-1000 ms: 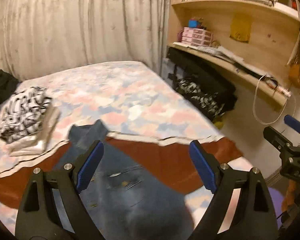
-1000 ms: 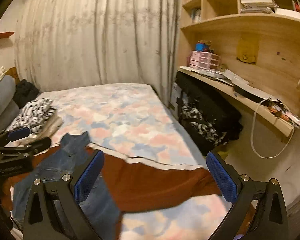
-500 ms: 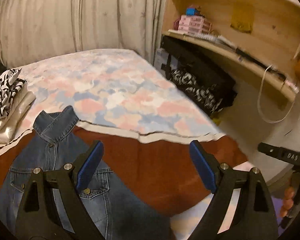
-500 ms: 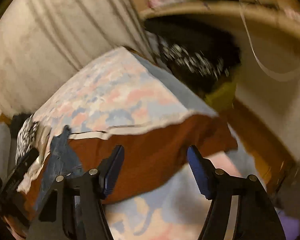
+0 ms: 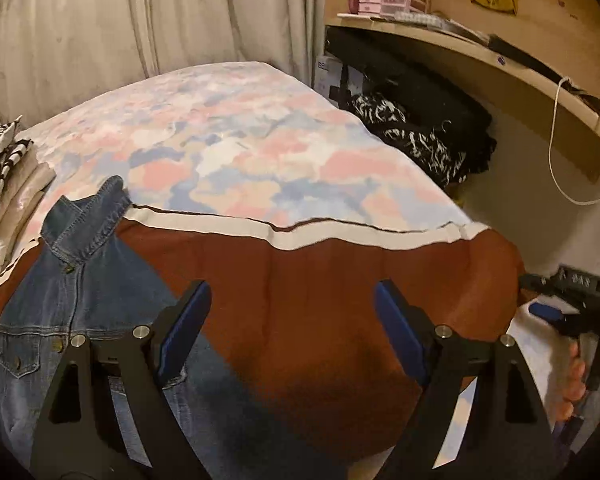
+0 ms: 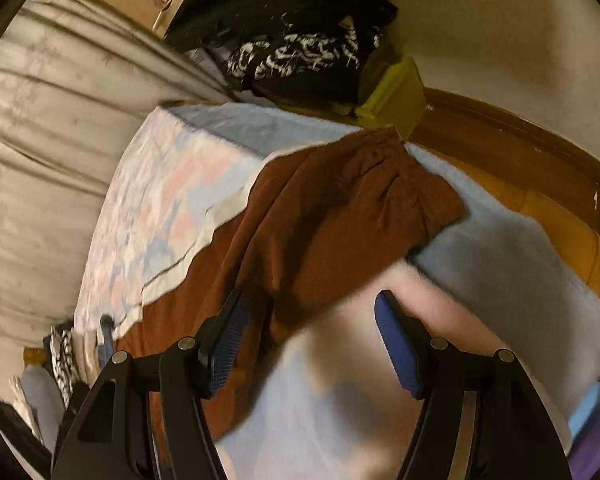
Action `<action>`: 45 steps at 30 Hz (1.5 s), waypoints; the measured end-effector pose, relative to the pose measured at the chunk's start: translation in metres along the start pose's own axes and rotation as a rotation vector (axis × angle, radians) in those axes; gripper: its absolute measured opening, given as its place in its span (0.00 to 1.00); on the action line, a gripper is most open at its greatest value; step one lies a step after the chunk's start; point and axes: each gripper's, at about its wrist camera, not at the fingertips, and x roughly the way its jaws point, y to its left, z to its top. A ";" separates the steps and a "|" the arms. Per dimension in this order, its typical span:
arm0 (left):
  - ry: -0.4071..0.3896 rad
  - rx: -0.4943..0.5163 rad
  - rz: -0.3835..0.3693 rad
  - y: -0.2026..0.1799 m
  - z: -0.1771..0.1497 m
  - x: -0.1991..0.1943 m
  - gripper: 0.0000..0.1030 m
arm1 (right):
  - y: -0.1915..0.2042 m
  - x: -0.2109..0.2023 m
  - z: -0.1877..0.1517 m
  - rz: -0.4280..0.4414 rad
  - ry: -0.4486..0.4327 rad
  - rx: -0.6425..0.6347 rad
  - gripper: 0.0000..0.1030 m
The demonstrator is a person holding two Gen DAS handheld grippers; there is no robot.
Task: Fold large clothes
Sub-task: 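Move the right tool to the brown sleeve cuff and close on it, then carry the brown sleeve with the right tool across the jacket front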
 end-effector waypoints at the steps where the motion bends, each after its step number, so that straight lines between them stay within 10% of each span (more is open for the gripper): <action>1: 0.006 0.000 0.003 -0.002 0.000 0.001 0.80 | 0.000 0.007 0.002 -0.011 -0.015 0.004 0.65; 6: 0.061 -0.012 0.026 0.002 -0.003 0.007 0.65 | 0.010 0.036 0.011 -0.098 -0.053 -0.005 0.48; 11: 0.078 -0.001 0.072 0.016 -0.008 0.005 0.65 | 0.032 0.040 0.009 -0.150 -0.115 -0.080 0.10; 17: 0.093 -0.019 0.086 0.035 -0.016 -0.012 0.65 | 0.103 -0.006 -0.016 -0.218 -0.317 -0.301 0.07; 25: 0.041 -0.141 0.082 0.094 -0.020 -0.071 0.65 | 0.257 -0.065 -0.097 -0.043 -0.450 -0.684 0.07; 32: -0.024 -0.266 0.155 0.187 -0.042 -0.132 0.65 | 0.366 -0.036 -0.239 0.128 -0.299 -1.039 0.07; 39: 0.077 -0.285 0.177 0.250 -0.095 -0.138 0.65 | 0.379 0.057 -0.357 0.133 0.033 -1.180 0.30; 45: 0.140 -0.329 0.081 0.258 -0.120 -0.120 0.65 | 0.350 0.033 -0.371 0.171 -0.020 -1.146 0.58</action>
